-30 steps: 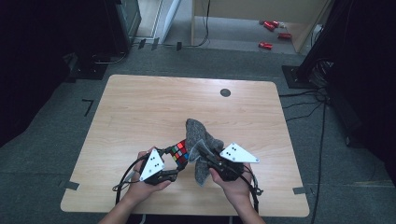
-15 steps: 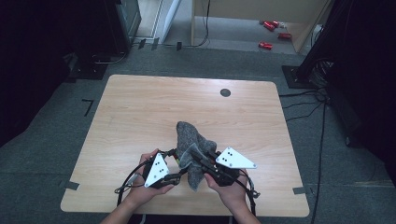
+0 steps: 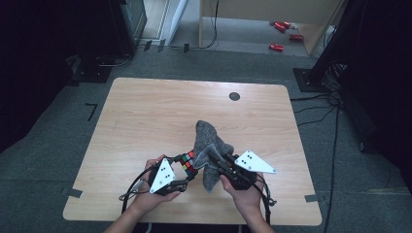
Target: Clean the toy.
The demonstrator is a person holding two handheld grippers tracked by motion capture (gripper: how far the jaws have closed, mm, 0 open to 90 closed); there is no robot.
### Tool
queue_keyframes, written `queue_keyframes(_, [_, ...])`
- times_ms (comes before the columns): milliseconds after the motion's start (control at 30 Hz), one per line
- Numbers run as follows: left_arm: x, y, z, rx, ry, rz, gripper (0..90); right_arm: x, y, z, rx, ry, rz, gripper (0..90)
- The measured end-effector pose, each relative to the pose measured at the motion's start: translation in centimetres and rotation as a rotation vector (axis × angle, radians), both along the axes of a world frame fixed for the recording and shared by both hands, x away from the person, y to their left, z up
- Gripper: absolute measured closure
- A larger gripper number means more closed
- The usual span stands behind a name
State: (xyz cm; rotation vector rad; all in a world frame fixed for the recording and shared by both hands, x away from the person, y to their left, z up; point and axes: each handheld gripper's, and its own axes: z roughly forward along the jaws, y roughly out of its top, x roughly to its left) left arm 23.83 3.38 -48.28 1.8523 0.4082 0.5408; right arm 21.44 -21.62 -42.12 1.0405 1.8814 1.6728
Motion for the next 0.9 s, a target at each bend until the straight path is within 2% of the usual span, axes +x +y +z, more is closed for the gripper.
queue_keyframes(100, [-0.1,0.1,0.4,-0.035,0.005,-0.013,34.9,-0.5,1.1,0.1,-0.001,-0.023,0.061,75.4])
queue_keyframes(133, [-0.2,0.2,0.5,-0.036,0.002,-0.012,34.8,-0.6,1.4,0.0,-0.008,-0.022,0.066,75.3])
queue_keyframes(200, [-0.2,0.5,0.6,-0.044,0.002,-0.021,34.9,-0.4,1.2,-0.2,0.011,-0.016,0.064,75.3])
queue_keyframes(300, [-0.2,0.6,0.8,-0.060,-0.002,-0.021,34.9,0.0,0.6,-0.4,0.010,-0.006,0.033,75.3])
queue_keyframes(433, [0.1,0.7,0.7,-0.052,0.007,-0.012,34.9,0.6,-0.5,-0.7,0.001,0.026,-0.019,75.4])
queue_keyframes(467, [0.1,0.7,0.6,-0.052,0.009,-0.012,34.9,0.6,-0.6,-0.6,0.013,0.031,-0.022,75.3])
queue_keyframes(533, [0.2,0.6,0.5,-0.038,0.011,-0.012,34.9,0.4,-0.7,-0.3,0.040,0.019,-0.008,75.3])
queue_keyframes(633, [0.0,0.3,0.4,-0.032,0.009,-0.023,34.9,-0.3,0.1,0.5,0.050,-0.008,0.043,75.1])
queue_keyframes(733, [-0.2,0.4,0.8,-0.059,0.012,-0.047,34.9,-0.6,1.0,0.4,0.022,-0.009,0.070,75.1])
queue_keyframes(767, [-0.2,0.5,0.8,-0.062,0.014,-0.053,34.9,-0.5,1.0,0.2,0.023,-0.005,0.071,75.1])
queue_keyframes(800, [-0.1,0.7,0.8,-0.081,0.033,-0.066,34.9,-0.4,0.9,0.1,0.039,-0.004,0.073,75.1])
queue_keyframes(833, [0.1,1.0,0.8,-0.100,0.047,-0.073,35.0,-0.2,0.7,0.0,0.042,0.008,0.065,75.2])
queue_keyframes(900, [0.3,1.3,0.8,-0.114,0.057,-0.063,35.0,0.2,0.2,-0.2,0.012,0.005,0.033,75.2])
